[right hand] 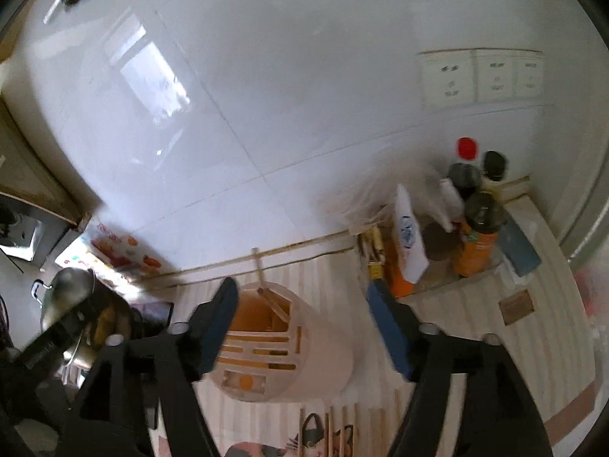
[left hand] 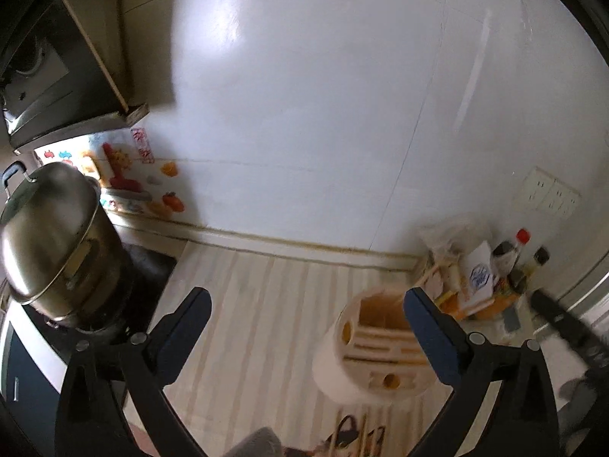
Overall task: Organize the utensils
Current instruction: 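Lift both chopsticks upright, lower them into the pink holder and open both tools, then lower the left tool onto a chopstick and close it while the right tool grasps another, then raise both held chopsticks over the pink holder, insert them and open both tools, then grasp a chopstick from the row with the left tool while the right tool grasps another, then carry both chopsticks upright into the pink holder and open both tools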
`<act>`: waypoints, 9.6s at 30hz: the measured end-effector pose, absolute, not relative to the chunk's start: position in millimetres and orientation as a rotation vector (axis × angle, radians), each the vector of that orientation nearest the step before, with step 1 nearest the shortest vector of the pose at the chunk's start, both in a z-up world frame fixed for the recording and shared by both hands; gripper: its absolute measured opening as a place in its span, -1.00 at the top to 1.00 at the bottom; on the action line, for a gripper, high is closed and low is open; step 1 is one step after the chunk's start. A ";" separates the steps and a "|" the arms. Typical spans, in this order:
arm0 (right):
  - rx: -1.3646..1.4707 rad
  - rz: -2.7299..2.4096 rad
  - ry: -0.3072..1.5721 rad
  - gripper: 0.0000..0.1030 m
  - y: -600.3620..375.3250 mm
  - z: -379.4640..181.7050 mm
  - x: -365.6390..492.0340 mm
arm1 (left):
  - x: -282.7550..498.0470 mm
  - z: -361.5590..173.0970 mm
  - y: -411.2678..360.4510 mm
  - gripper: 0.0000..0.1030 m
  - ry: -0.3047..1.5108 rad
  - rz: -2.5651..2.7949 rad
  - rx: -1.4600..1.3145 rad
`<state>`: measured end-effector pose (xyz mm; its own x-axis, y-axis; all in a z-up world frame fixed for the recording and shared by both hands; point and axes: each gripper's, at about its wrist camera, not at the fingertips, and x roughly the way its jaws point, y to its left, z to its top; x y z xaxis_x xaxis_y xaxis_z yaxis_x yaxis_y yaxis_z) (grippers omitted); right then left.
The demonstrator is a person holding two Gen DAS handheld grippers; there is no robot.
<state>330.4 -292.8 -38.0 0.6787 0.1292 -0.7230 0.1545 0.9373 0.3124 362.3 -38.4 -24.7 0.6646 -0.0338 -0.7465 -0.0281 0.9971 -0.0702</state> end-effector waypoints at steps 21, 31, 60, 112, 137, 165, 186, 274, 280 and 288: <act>0.292 -0.138 1.321 0.18 -332.9 -235.9 236.1 | 286.1 -284.6 -90.9 -0.33 1.438 -0.120 0.066; 0.187 -0.122 1.494 0.32 -325.1 -302.6 235.8 | 281.3 -334.5 -124.7 0.38 1.480 -0.123 0.186; 0.024 -0.110 1.664 0.85 -322.6 -329.0 224.2 | 271.9 -340.4 -90.6 0.91 1.524 0.001 0.046; 0.319 -0.018 0.920 0.87 -301.0 -72.6 260.7 | 302.4 -10.4 -1.1 0.93 0.797 0.023 -0.260; 0.362 -0.043 0.784 0.87 -264.5 -46.5 415.5 | 421.0 -11.4 -69.6 0.92 0.872 -0.120 -0.261; 0.358 -0.050 0.876 -0.14 -307.3 -42.3 340.2 | 359.2 -32.3 -42.8 -0.94 0.873 0.008 -0.128; 0.272 -0.139 1.358 -0.03 -307.4 -264.5 245.0 | 286.0 -264.5 -84.0 -1.00 1.315 0.008 0.123; 0.055 -0.159 1.375 0.87 -312.9 -267.7 213.5 | 278.2 -259.1 -77.9 0.91 1.280 0.008 0.078; -0.009 -0.156 1.220 0.87 -296.3 -217.4 219.7 | 282.6 -206.6 -45.2 0.92 1.144 0.098 0.013; 0.090 -0.081 1.010 0.87 -285.6 -142.2 244.0 | 294.5 -101.8 -24.4 0.92 0.930 0.085 -0.130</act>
<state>244.0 -285.6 -142.2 0.5292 -0.0262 -0.8481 0.1099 0.9932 0.0379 294.5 -24.4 -101.8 0.5955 0.0167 -0.8032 -0.1289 0.9888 -0.0750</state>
